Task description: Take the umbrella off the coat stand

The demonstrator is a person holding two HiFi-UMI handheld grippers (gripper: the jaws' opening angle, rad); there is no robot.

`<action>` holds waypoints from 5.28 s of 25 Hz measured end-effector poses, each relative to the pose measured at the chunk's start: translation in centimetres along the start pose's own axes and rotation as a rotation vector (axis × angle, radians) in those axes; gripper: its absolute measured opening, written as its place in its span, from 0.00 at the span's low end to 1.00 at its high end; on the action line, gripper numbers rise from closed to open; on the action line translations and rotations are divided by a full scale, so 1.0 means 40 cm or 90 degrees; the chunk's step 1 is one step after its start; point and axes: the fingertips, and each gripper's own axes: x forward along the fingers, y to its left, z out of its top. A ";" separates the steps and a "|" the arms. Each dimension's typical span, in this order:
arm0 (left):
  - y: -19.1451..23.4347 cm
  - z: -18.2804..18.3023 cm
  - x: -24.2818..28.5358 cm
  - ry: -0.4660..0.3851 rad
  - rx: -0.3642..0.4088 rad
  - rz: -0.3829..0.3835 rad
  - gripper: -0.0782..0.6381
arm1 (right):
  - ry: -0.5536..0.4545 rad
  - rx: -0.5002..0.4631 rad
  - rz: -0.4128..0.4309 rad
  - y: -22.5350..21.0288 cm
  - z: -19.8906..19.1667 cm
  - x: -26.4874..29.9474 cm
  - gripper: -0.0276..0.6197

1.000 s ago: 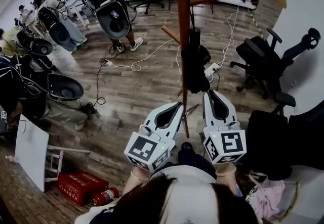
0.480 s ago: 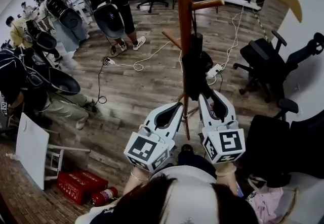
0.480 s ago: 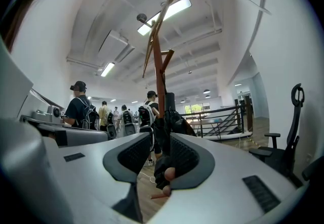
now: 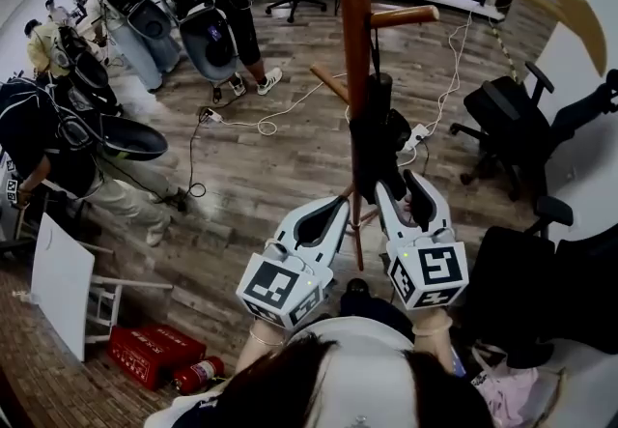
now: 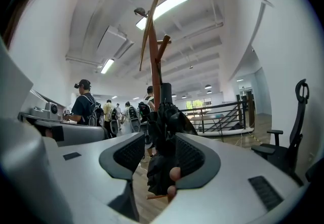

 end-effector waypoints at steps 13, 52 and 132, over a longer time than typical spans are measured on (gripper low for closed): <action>0.046 -0.009 0.039 0.010 -0.007 0.013 0.12 | 0.048 0.004 0.009 -0.023 -0.040 0.075 0.43; 0.161 -0.043 0.076 0.032 -0.043 0.041 0.12 | 0.182 -0.015 0.000 -0.045 -0.121 0.219 0.47; 0.050 0.089 -0.040 -0.020 0.004 0.020 0.12 | 0.010 -0.028 -0.080 -0.053 0.126 0.045 0.43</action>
